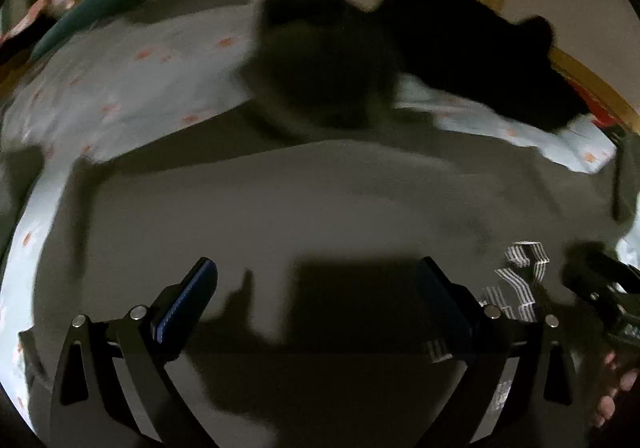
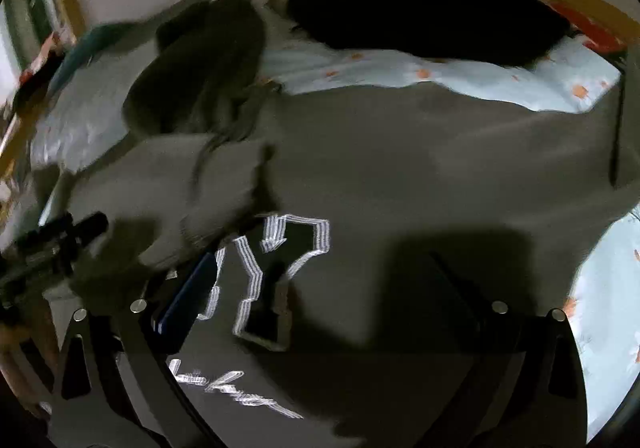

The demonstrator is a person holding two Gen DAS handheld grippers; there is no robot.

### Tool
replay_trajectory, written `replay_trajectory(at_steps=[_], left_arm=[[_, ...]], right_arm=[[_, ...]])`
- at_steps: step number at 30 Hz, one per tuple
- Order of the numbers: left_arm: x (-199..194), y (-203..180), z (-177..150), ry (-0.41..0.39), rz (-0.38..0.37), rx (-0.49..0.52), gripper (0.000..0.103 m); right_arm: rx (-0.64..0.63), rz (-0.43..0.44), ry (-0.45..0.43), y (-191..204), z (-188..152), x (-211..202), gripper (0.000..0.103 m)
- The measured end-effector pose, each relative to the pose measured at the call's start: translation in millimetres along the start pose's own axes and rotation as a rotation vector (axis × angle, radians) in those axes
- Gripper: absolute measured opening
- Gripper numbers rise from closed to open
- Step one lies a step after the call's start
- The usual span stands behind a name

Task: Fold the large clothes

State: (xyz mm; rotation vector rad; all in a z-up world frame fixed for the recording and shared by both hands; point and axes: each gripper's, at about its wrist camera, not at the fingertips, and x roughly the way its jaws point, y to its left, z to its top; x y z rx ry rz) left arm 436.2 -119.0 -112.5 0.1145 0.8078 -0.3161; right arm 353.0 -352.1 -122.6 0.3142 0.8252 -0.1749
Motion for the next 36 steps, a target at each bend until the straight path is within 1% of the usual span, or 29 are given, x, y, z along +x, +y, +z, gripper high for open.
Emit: replay_trajectory(at_steps=[2, 8, 12, 16, 21, 24, 26, 27, 30, 33, 35, 36], left_arm=[[-1, -29, 6, -0.006, -0.024, 0.025, 0.097], [4, -112, 19, -0.001, -0.102, 0.071, 0.097], [13, -160, 21, 0.004, -0.144, 0.099, 0.097], [16, -195, 20, 0.002, -0.179, 0.110, 0.097], [21, -226, 18, 0.028, -0.232, 0.106, 0.097], [25, -253, 18, 0.028, -0.265, 0.130, 0.097], [29, -272, 17, 0.028, -0.290, 0.156, 0.097], [31, -286, 15, 0.027, -0.298, 0.185, 0.097], [45, -318, 8, 0.047, -0.305, 0.267, 0.097], [57, -333, -2, 0.090, -0.317, 0.299, 0.097], [69, -336, -10, 0.129, -0.313, 0.285, 0.097], [71, -334, -11, 0.130, -0.317, 0.275, 0.097]], right_arm=[[0.008, -0.022, -0.017, -20, 8, -5, 0.100], [0.007, -0.080, -0.046, -72, 15, -18, 0.100], [0.006, -0.141, -0.046, -105, 20, -26, 0.100], [0.034, -0.165, -0.061, -135, 32, -40, 0.100], [0.078, -0.195, -0.061, -175, 41, -50, 0.100], [0.098, -0.217, -0.096, -192, 50, -61, 0.100], [0.137, -0.251, -0.137, -209, 58, -70, 0.100], [0.165, -0.264, -0.151, -219, 62, -72, 0.100], [0.287, -0.291, -0.183, -258, 70, -75, 0.100], [0.398, -0.321, -0.172, -299, 78, -67, 0.100], [0.421, -0.304, -0.158, -316, 83, -59, 0.100], [0.417, -0.304, -0.151, -319, 86, -56, 0.100]])
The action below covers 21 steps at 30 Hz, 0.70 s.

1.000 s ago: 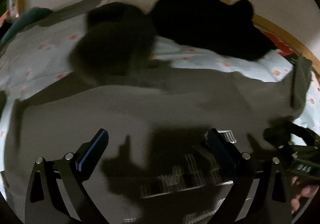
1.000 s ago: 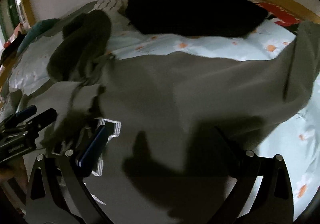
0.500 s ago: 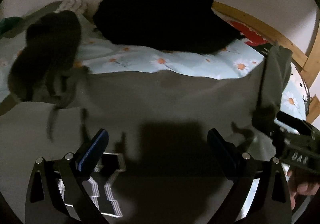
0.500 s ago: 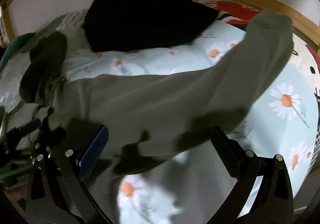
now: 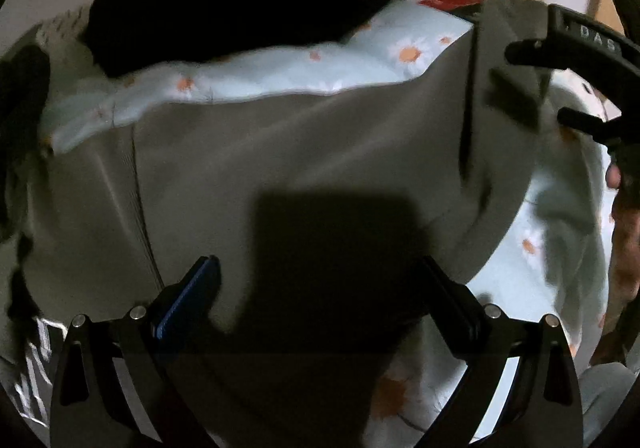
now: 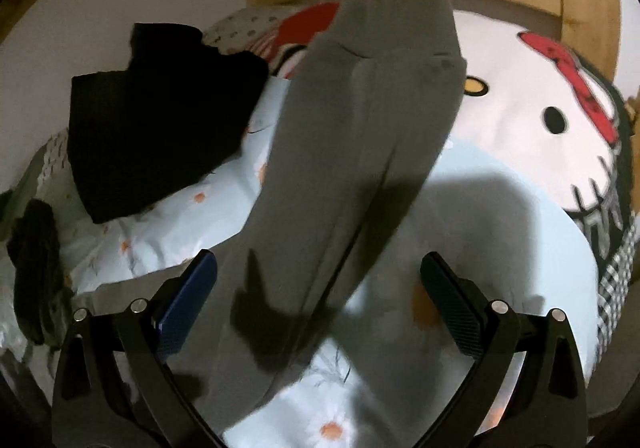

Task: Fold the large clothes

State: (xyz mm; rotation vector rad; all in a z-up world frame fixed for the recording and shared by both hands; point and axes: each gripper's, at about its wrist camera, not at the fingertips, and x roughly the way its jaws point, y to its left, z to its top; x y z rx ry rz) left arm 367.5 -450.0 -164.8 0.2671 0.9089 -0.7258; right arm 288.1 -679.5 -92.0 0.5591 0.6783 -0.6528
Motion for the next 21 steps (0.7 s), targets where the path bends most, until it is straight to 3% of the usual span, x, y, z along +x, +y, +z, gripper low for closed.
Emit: replay_trajectory(at_steps=[5, 6, 7, 8, 10, 13, 15, 18, 21], left_arm=[[-3, 1, -2, 0.004, -0.008, 0.013, 0.097], [-4, 3, -3, 0.005, -0.010, 0.014, 0.097], [-7, 3, -2, 0.005, -0.012, 0.011, 0.097], [-10, 4, 0, 0.004, -0.014, 0.007, 0.097], [-21, 6, 7, -0.020, -0.011, 0.005, 0.097], [-57, 17, 26, -0.114, -0.004, -0.018, 0.097], [-85, 28, 43, -0.179, -0.012, -0.056, 0.097], [-132, 49, 71, -0.261, -0.037, -0.123, 0.097], [-169, 71, 90, -0.307, -0.065, -0.163, 0.097]], right_arm=[[-0.067, -0.019, -0.022, 11, 12, 14, 0.097], [-0.072, -0.009, -0.028, 13, 13, 15, 0.088], [-0.084, 0.000, -0.019, 15, 13, 16, 0.051], [-0.095, 0.002, 0.017, 15, 14, 23, 0.032], [-0.079, 0.058, 0.034, 13, 13, 28, 0.022], [-0.148, 0.111, -0.013, 26, 8, 15, 0.014], [-0.268, 0.148, -0.091, 49, 3, -3, 0.012], [-0.527, 0.149, -0.237, 97, -26, -38, 0.012], [-0.776, 0.169, -0.313, 146, -75, -62, 0.012]])
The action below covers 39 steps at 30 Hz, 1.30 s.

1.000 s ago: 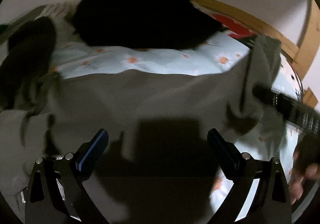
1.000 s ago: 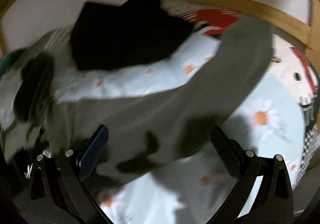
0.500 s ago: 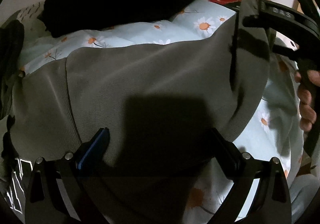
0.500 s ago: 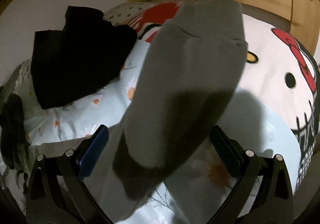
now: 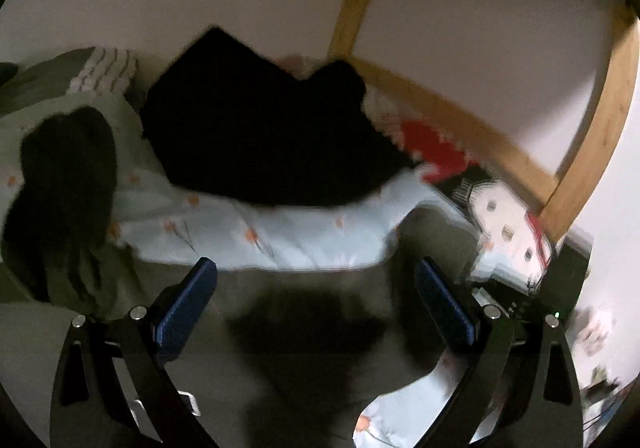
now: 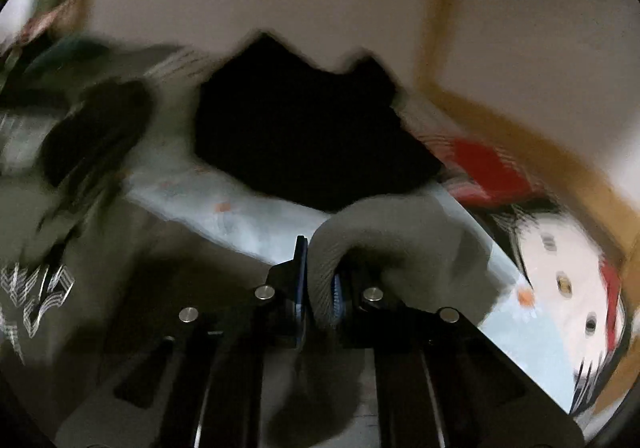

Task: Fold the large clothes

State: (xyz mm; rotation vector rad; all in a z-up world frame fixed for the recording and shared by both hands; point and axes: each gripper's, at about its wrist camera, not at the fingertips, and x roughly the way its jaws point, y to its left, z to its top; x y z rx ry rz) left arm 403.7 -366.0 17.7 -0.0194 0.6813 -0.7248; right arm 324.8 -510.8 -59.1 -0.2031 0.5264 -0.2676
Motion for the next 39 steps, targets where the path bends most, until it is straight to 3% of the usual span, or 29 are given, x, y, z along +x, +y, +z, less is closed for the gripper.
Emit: replay_trajectory(at_steps=[3, 7, 11, 15, 17, 22, 25, 26, 27, 28, 29, 34, 36, 38, 39], left_arm=[[-11, 17, 14, 0.040, 0.024, 0.008, 0.097], [19, 33, -6, 0.231, 0.054, 0.061, 0.097], [41, 38, -30, 0.348, 0.106, 0.159, 0.097], [53, 38, -35, 0.398, 0.055, 0.147, 0.097], [68, 27, -33, 0.442, 0.051, 0.197, 0.097], [111, -13, -38, 0.576, 0.153, 0.481, 0.097], [146, -16, -47, 0.685, 0.213, 0.536, 0.097], [151, -15, -48, 0.698, 0.200, 0.518, 0.091], [154, -13, -47, 0.703, 0.141, 0.470, 0.051], [155, -12, -46, 0.706, 0.118, 0.434, 0.025], [153, -7, -41, 0.686, 0.115, 0.386, 0.016], [118, 23, -14, 0.562, 0.042, 0.204, 0.015], [85, 48, 1, 0.483, 0.001, 0.111, 0.015], [53, 66, 13, 0.412, -0.033, 0.057, 0.015], [33, 77, 17, 0.372, -0.050, 0.028, 0.015]], right_arm=[[-0.273, 0.023, -0.016, 80, -9, -13, 0.012], [-0.609, 0.028, 0.026, 174, -45, -12, 0.012], [-0.805, -0.029, 0.079, 221, -76, -1, 0.012], [-0.845, -0.069, 0.083, 226, -78, 5, 0.012], [-0.854, -0.079, 0.087, 228, -76, 9, 0.012], [-0.916, -0.125, 0.062, 238, -79, 5, 0.012], [-0.917, -0.124, 0.060, 238, -77, 6, 0.012], [-0.906, -0.115, 0.062, 237, -75, 7, 0.012], [-0.894, -0.106, 0.063, 235, -75, 5, 0.012], [-0.879, -0.095, 0.062, 233, -74, 5, 0.012], [-0.865, -0.084, 0.062, 230, -72, 8, 0.012], [-0.829, -0.085, 0.038, 230, -65, 8, 0.015], [-0.740, -0.041, 0.030, 224, -59, -1, 0.028], [-0.656, 0.001, -0.006, 219, -48, -9, 0.059], [-0.621, 0.019, -0.025, 218, -45, -13, 0.062]])
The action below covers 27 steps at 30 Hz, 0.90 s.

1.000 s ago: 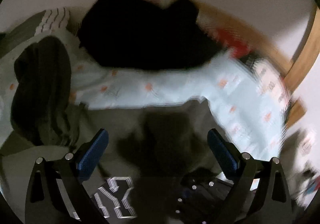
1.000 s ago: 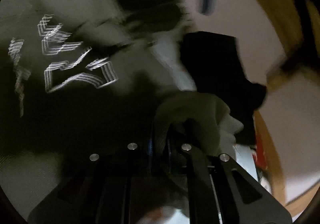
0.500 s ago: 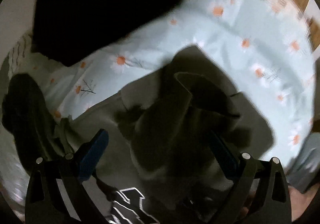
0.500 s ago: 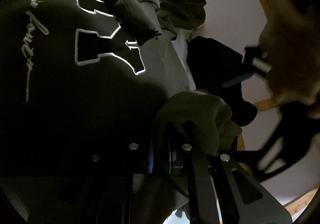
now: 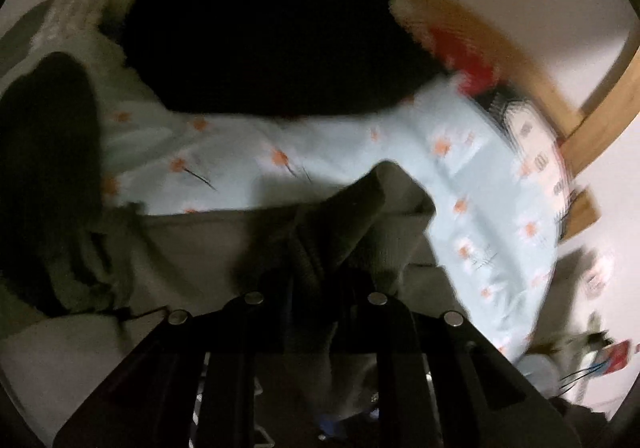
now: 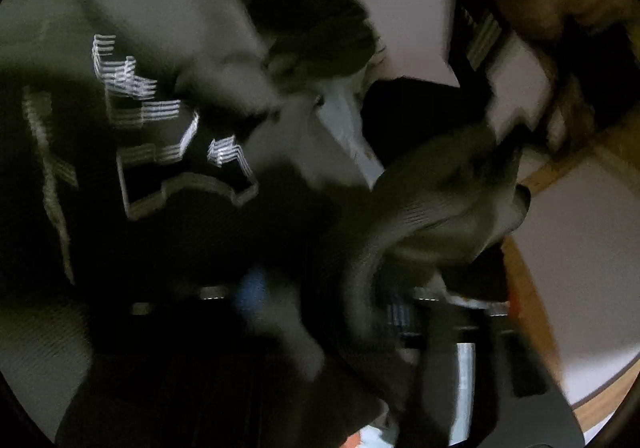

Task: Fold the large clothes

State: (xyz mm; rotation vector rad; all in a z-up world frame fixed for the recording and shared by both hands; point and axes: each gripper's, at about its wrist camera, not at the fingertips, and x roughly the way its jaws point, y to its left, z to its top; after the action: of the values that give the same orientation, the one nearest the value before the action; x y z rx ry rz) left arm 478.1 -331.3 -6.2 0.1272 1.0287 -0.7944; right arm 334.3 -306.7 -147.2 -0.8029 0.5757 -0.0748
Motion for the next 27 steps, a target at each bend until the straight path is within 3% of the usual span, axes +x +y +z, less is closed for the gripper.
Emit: replay_trajectory(at_steps=[1, 2, 4, 8, 10, 14, 19, 22, 26, 27], left_arm=[[-15, 9, -4, -0.028, -0.018, -0.020, 0.015], [-31, 17, -8, -0.051, -0.039, -0.035, 0.014], [-58, 30, -21, -0.086, -0.041, -0.040, 0.014], [-107, 54, -47, -0.179, 0.020, -0.028, 0.014], [-132, 74, -58, -0.220, 0.022, -0.052, 0.014], [-159, 131, -87, -0.255, 0.106, -0.122, 0.014], [-155, 222, -145, -0.247, 0.234, -0.253, 0.014], [-131, 272, -192, -0.242, 0.317, -0.343, 0.015], [-115, 320, -242, -0.280, 0.257, -0.517, 0.019], [-112, 328, -249, -0.303, 0.254, -0.553, 0.029]], right_arm=[[0.039, 0.007, -0.025, -4, 2, -4, 0.059], [0.079, 0.001, -0.052, -9, 7, -9, 0.037], [0.115, -0.007, -0.081, -15, 18, -11, 0.012], [0.159, -0.006, -0.171, -13, 56, -25, 0.010], [0.130, -0.006, -0.213, 2, 84, -35, 0.010], [0.100, 0.061, -0.227, 42, 128, -45, 0.010], [0.024, 0.166, -0.174, 128, 180, -29, 0.010], [-0.076, 0.170, -0.127, 184, 194, -15, 0.010], [-0.165, 0.099, -0.136, 218, 202, -21, 0.012], [-0.170, 0.090, -0.128, 220, 203, -22, 0.012]])
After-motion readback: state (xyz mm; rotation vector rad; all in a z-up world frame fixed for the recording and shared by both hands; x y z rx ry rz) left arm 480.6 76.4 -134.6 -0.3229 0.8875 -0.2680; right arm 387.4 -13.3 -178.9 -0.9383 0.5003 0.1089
